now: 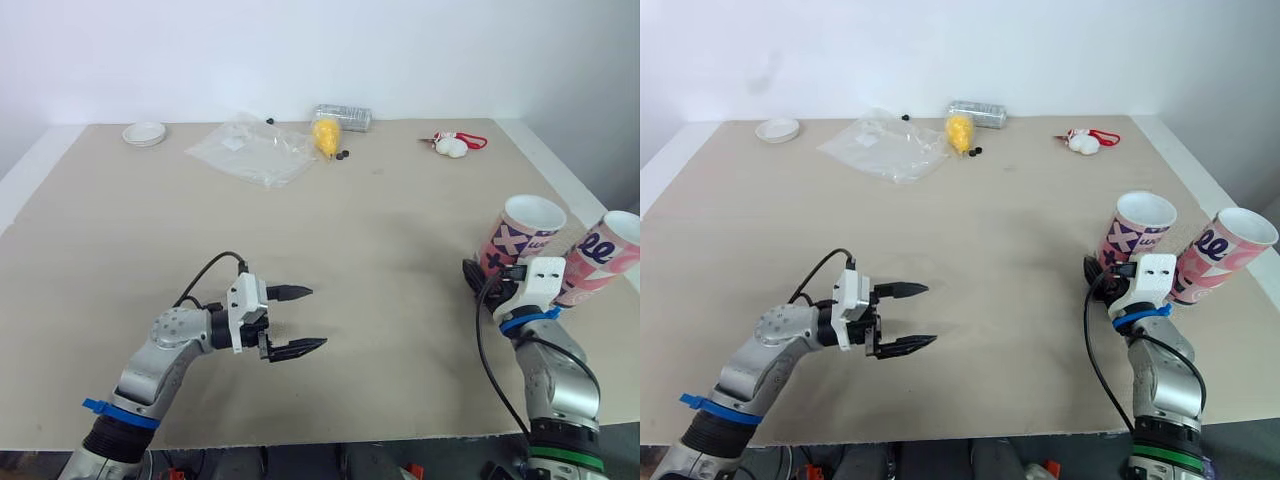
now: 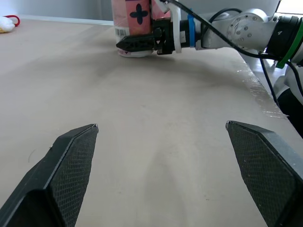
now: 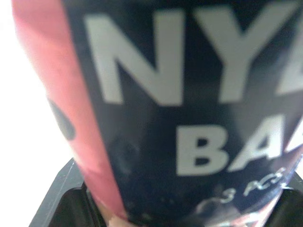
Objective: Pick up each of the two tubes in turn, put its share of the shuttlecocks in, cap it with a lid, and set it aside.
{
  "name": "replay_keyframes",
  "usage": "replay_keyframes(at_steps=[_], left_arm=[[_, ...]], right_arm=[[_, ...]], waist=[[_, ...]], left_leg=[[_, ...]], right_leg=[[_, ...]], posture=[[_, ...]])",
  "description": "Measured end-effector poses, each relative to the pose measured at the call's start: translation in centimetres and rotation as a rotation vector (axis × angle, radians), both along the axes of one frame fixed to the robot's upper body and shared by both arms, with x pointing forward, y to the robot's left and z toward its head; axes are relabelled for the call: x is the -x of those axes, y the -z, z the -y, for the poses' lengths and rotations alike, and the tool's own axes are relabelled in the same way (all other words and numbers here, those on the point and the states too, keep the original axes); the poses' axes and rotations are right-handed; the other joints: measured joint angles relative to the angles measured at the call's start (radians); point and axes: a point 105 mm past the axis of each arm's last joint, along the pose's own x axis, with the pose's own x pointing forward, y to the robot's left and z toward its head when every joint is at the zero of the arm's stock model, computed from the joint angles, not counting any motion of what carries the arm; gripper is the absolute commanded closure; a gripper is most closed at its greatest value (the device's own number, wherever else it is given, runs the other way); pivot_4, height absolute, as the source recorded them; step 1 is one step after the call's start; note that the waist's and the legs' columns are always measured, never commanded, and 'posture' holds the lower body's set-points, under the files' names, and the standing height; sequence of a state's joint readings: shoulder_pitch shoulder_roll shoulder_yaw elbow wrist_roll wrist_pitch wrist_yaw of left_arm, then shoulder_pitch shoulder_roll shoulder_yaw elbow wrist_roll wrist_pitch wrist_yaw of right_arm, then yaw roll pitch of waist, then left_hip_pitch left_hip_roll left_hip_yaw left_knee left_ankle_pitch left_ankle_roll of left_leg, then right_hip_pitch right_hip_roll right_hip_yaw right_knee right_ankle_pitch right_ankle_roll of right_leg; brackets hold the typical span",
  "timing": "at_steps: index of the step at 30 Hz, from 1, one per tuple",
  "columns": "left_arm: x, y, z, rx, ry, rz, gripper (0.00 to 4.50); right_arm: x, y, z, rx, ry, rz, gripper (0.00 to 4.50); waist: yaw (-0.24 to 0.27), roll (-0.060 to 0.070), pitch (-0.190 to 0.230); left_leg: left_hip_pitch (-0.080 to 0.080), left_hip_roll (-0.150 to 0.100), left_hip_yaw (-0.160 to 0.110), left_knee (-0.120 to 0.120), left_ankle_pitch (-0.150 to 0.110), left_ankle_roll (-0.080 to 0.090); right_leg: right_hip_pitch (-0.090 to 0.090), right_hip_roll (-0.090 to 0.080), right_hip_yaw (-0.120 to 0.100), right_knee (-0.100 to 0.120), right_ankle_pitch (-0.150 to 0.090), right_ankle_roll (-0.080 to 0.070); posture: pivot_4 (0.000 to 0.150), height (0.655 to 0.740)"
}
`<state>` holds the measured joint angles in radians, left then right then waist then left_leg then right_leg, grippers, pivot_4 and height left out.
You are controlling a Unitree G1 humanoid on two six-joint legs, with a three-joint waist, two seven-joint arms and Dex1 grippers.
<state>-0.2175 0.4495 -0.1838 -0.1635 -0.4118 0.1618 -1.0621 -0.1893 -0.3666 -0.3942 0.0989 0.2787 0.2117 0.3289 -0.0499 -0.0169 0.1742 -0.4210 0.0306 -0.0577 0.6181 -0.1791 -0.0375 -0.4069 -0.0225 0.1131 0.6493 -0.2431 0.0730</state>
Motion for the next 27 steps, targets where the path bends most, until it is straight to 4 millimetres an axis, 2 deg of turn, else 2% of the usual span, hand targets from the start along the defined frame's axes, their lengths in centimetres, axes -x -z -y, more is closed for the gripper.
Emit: replay_keyframes(at_steps=[7, 8, 10, 18, 27], left_arm=[[-0.1, 0.0, 0.0, -0.004, 0.001, -0.004, 0.0], [-0.1, -0.1, 0.0, -0.004, 0.002, -0.002, 0.0], [-0.2, -0.2, 0.1, -0.005, 0.004, 0.002, 0.0], [-0.2, 0.1, 0.0, -0.018, 0.006, -0.006, 0.0], [-0.7, 0.5, -0.1, -0.031, 0.006, -0.013, 0.0]], right_arm=[[-0.3, 0.2, 0.1, -0.047, 0.017, 0.001, 1.54], [-0.3, 0.2, 0.1, -0.052, 0.015, -0.001, 0.58], [-0.3, 0.6, -0.2, -0.069, -0.005, -0.019, 0.08], [0.6, 0.7, -0.4, -0.053, -0.018, -0.033, 0.08], [4.0, 1.2, -0.7, -0.029, -0.049, -0.11, 0.08]], waist=[[0.001, 0.0, 0.0], [0.001, 0.0, 0.0], [0.001, 0.0, 0.0], [0.001, 0.0, 0.0], [0.003, 0.001, -0.001]], left_leg=[[0.0, 0.0, 0.0, 0.001, 0.0, 0.0], [0.0, 0.0, 0.0, 0.001, 0.0, 0.0], [0.0, 0.0, 0.0, 0.001, 0.0, 0.0], [0.0, 0.0, 0.0, 0.001, 0.0, 0.0], [0.0, 0.0, -0.001, 0.001, 0.0, 0.0]], right_leg=[[0.001, 0.0, 0.0, 0.0, 0.0, -0.001], [0.001, 0.0, 0.0, 0.0, 0.0, -0.001], [0.001, 0.0, 0.0, 0.0, 0.0, -0.001], [0.001, 0.0, 0.0, 0.0, -0.001, -0.001], [0.001, 0.0, 0.0, 0.0, -0.002, -0.001]], posture=[[0.15, 0.74], [0.15, 0.74], [0.15, 0.74], [0.15, 0.74], [0.15, 0.74]])
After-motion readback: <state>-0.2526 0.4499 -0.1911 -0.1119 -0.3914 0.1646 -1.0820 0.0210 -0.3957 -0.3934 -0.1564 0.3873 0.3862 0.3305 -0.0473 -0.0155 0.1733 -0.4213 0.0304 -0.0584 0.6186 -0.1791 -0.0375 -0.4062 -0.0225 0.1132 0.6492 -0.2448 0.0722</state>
